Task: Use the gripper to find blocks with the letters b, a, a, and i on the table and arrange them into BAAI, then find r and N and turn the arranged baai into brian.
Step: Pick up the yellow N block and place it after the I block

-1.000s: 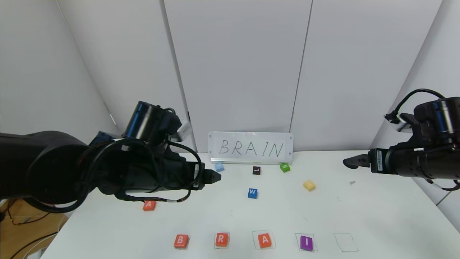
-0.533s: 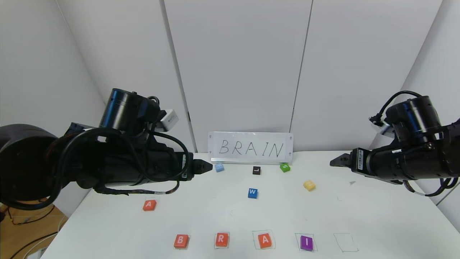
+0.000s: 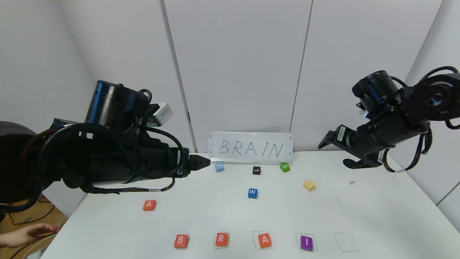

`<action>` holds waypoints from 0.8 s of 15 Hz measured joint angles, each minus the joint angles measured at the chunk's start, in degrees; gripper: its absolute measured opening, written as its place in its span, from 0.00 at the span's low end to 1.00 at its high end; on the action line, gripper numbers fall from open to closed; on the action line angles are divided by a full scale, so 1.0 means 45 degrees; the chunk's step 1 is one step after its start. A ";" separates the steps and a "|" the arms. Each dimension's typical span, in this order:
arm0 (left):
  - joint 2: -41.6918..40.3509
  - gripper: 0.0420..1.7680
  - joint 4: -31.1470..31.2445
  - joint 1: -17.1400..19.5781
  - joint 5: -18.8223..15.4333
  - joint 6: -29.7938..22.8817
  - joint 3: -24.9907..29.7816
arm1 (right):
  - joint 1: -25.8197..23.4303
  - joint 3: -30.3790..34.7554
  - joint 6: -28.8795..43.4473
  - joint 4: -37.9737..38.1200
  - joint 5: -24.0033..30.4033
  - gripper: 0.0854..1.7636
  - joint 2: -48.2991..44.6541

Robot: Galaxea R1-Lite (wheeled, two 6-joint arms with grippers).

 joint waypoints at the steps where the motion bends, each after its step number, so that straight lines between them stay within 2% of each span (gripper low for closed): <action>1: -0.0033 0.97 0.0005 0.0003 0.0000 -0.0005 0.0000 | 0.0081 -0.0815 0.0588 0.0550 0.0000 0.97 0.0574; 3: -0.0068 0.97 0.0000 0.0000 0.0000 -0.0005 0.0005 | 0.0211 -0.2490 0.1677 0.1739 -0.0005 0.97 0.1793; 5: -0.0076 0.97 -0.0011 0.0000 0.0000 -0.0005 0.0005 | 0.0377 -0.3565 0.2601 0.2525 -0.0016 0.97 0.2947; 12: -0.0005 0.97 -0.0011 0.0057 -0.0016 0.0000 0.0005 | 0.0504 -0.4061 0.3898 0.2725 -0.0024 0.97 0.5060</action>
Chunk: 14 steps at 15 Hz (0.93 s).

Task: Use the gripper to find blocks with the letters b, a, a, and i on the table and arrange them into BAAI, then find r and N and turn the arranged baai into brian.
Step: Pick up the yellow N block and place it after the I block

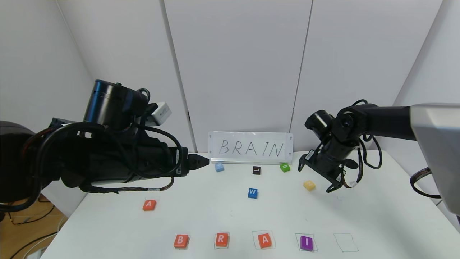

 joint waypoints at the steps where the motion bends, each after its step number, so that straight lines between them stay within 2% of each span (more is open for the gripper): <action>1: 0.0024 0.97 -0.0003 0.0000 -0.0005 -0.0005 -0.0005 | -0.0054 -0.0003 0.0049 -0.0005 0.0000 0.97 0.0182; 6: 0.0141 0.97 0.0000 0.0073 -0.0019 0.0000 -0.0005 | -0.0252 -0.0003 0.0068 -0.0011 -0.0060 0.97 0.0769; 10: 0.0244 0.97 -0.0003 0.0098 -0.0019 0.0011 -0.0011 | -0.0301 -0.0033 0.0049 -0.0138 -0.0832 0.97 0.1187; 14: 0.0336 0.97 -0.0003 0.0200 -0.0019 0.0073 -0.0054 | -0.0295 -0.0049 0.0024 -0.0512 -0.0918 0.97 0.1468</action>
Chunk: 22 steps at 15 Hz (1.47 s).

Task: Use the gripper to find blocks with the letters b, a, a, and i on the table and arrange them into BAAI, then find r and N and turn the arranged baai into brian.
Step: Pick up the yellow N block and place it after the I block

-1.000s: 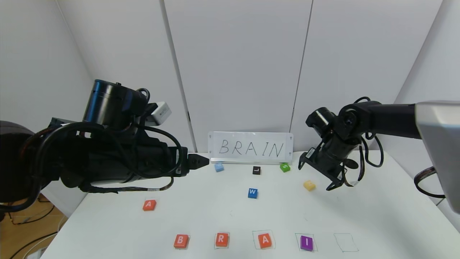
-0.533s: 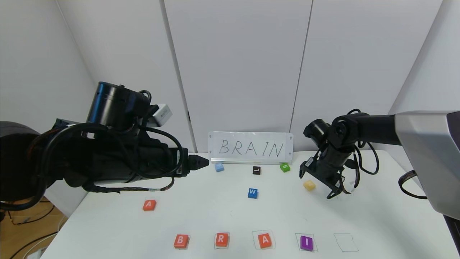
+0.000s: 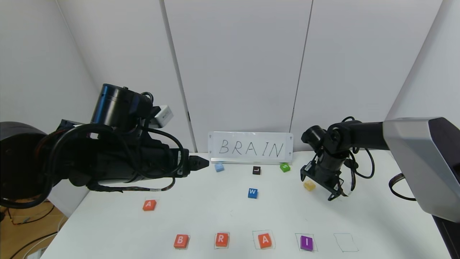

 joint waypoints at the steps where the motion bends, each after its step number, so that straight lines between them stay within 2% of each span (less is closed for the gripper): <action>1: 0.0016 0.97 0.0000 0.0027 0.0000 0.0011 -0.0005 | 0.0003 0.0000 -0.0019 -0.0084 0.0003 0.97 0.0049; 6: 0.0111 0.97 -0.0011 0.0073 -0.0011 0.0043 -0.0011 | -0.0005 0.0000 -0.0103 -0.0710 -0.0691 0.97 0.0276; 22: 0.0433 0.97 -0.0371 0.0168 -0.0171 0.0103 0.0087 | -0.0068 -0.0038 -0.0268 -0.1119 -0.0734 0.97 0.0669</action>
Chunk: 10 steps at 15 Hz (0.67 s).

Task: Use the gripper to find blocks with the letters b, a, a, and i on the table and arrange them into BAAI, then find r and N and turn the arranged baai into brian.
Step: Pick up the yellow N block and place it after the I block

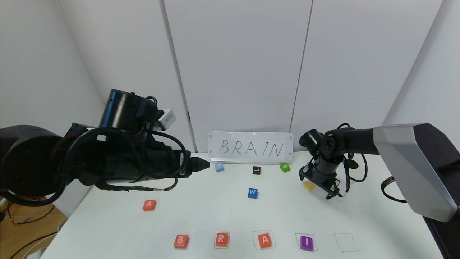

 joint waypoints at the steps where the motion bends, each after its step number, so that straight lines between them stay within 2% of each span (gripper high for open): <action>1: 0.0024 0.97 0.0000 0.0000 -0.0005 0.0000 0.0000 | -0.0022 0.0000 0.0000 0.0000 0.0000 0.97 0.0019; 10: 0.0160 0.97 0.0000 0.0000 0.0005 0.0000 0.0000 | -0.0046 -0.0038 0.0000 0.0027 0.0000 0.97 0.0133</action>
